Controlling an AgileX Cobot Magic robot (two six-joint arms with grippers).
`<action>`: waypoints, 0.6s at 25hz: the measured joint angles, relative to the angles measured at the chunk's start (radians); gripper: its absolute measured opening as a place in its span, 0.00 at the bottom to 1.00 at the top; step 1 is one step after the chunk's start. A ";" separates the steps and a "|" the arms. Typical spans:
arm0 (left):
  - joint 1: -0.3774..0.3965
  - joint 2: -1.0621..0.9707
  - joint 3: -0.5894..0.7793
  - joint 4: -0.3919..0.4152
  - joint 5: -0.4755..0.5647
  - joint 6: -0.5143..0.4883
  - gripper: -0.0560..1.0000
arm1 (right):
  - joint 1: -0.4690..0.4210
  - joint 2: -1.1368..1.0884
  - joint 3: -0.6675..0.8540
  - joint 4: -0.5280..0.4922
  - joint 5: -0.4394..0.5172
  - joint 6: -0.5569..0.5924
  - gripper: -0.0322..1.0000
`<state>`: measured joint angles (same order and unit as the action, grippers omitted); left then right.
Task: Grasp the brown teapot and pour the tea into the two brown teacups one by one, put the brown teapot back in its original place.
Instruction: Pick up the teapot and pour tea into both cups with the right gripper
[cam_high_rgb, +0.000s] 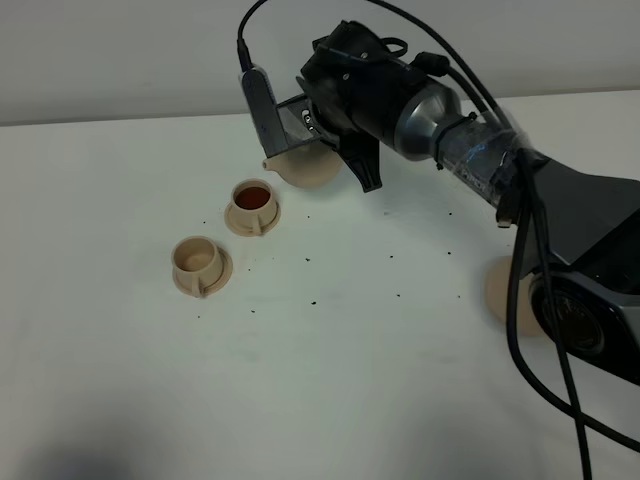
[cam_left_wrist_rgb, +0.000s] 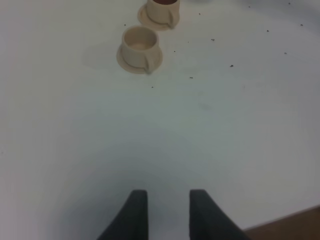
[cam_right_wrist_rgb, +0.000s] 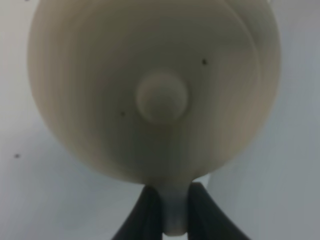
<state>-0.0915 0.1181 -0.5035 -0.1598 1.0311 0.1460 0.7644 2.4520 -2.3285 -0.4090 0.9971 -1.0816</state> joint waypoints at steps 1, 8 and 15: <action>0.000 0.000 0.000 0.000 0.000 0.000 0.27 | -0.003 -0.011 -0.002 0.027 0.027 0.009 0.14; 0.000 0.000 0.000 0.000 0.000 0.000 0.27 | -0.039 -0.039 -0.022 0.244 0.180 0.086 0.14; 0.000 0.000 0.000 0.000 0.000 0.000 0.27 | -0.123 -0.039 -0.023 0.435 0.229 0.113 0.14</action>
<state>-0.0915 0.1181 -0.5035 -0.1598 1.0311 0.1460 0.6416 2.4130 -2.3518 0.0263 1.2258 -0.9682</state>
